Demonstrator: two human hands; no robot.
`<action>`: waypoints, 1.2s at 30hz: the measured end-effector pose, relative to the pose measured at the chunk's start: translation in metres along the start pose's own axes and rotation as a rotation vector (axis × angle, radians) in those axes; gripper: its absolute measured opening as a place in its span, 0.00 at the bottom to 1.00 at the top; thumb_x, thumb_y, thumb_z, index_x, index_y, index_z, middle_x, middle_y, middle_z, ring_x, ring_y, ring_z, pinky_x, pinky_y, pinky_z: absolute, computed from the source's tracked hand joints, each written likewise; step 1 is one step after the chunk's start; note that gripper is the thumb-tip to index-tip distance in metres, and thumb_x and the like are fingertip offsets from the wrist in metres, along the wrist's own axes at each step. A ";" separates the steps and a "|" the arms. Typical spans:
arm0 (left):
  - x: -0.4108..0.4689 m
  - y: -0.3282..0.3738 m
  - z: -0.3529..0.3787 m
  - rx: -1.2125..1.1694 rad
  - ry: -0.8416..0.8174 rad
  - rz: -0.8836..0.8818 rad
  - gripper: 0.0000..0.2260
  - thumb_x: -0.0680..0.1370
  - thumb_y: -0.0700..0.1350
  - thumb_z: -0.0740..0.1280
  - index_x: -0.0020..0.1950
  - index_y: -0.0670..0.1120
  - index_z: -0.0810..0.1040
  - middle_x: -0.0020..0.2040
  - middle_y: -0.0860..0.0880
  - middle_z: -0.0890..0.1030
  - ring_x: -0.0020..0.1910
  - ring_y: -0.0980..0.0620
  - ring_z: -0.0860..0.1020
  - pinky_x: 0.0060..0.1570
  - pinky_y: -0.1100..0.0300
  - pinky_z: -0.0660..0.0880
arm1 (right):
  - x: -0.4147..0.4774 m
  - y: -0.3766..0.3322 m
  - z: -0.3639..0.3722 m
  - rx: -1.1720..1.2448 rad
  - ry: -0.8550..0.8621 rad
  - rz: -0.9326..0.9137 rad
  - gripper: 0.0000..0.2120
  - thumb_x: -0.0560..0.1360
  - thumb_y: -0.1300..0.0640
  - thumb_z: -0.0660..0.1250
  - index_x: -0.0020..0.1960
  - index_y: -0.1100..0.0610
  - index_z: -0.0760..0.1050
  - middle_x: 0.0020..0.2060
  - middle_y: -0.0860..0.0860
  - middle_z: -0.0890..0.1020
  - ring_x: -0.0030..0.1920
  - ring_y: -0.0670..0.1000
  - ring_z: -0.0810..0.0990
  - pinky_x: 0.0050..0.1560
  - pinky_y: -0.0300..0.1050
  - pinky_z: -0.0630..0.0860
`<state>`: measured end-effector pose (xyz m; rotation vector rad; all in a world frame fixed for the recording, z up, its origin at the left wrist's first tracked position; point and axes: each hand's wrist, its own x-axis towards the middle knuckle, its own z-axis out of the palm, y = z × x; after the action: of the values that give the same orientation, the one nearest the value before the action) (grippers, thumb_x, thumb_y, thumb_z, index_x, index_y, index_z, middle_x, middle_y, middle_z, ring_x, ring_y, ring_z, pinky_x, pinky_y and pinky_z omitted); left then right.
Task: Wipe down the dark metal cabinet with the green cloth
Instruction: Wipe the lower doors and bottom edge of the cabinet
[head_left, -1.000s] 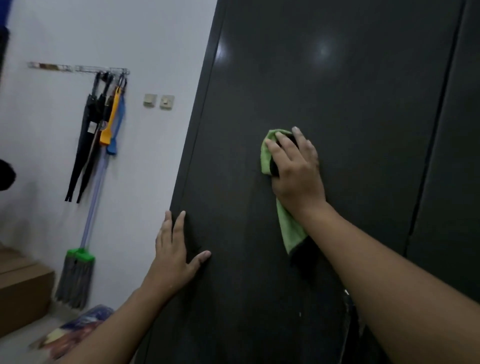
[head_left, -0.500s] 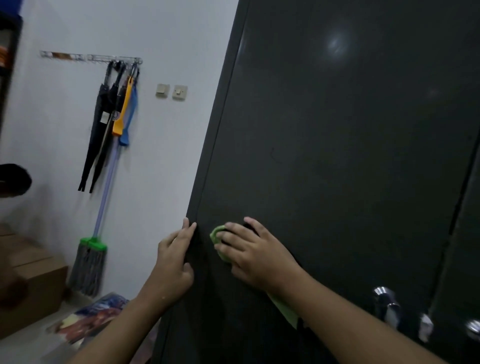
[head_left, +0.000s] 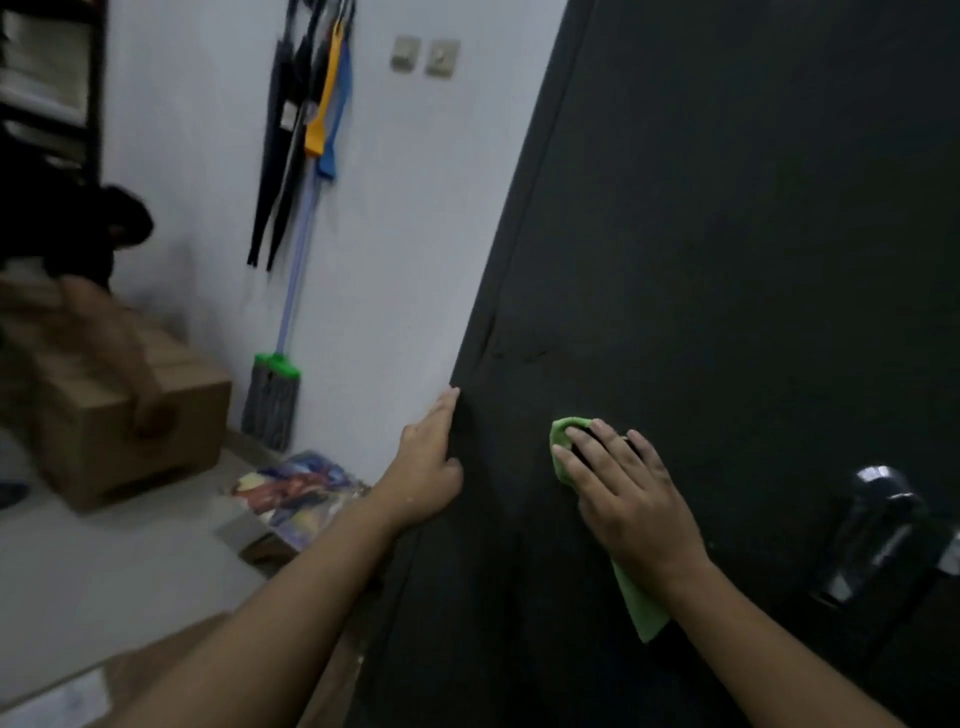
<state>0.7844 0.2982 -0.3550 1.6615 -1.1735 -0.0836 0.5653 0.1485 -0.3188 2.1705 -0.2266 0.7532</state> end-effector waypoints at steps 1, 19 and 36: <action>-0.005 -0.015 0.007 -0.087 0.019 -0.058 0.34 0.79 0.38 0.62 0.81 0.50 0.49 0.78 0.51 0.58 0.76 0.49 0.57 0.76 0.51 0.56 | -0.004 -0.014 0.011 -0.001 -0.025 -0.035 0.22 0.79 0.57 0.57 0.73 0.53 0.73 0.72 0.53 0.73 0.75 0.55 0.68 0.74 0.57 0.63; -0.098 -0.261 0.090 -0.709 -0.264 -0.671 0.15 0.84 0.49 0.55 0.63 0.51 0.78 0.62 0.50 0.80 0.62 0.53 0.77 0.61 0.58 0.72 | -0.075 -0.235 0.155 0.186 -0.298 -0.306 0.23 0.81 0.61 0.52 0.74 0.57 0.70 0.75 0.56 0.70 0.75 0.55 0.68 0.75 0.54 0.60; -0.183 -0.396 0.154 -0.575 -0.430 -0.600 0.17 0.85 0.50 0.55 0.73 0.56 0.69 0.69 0.59 0.72 0.57 0.76 0.70 0.53 0.74 0.66 | -0.149 -0.395 0.263 0.190 -0.797 -0.845 0.29 0.84 0.56 0.52 0.80 0.63 0.46 0.80 0.63 0.45 0.80 0.61 0.42 0.72 0.58 0.30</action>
<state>0.8584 0.3096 -0.8118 1.4421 -0.7958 -1.0957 0.7177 0.1980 -0.7900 2.3356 0.3710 -0.5924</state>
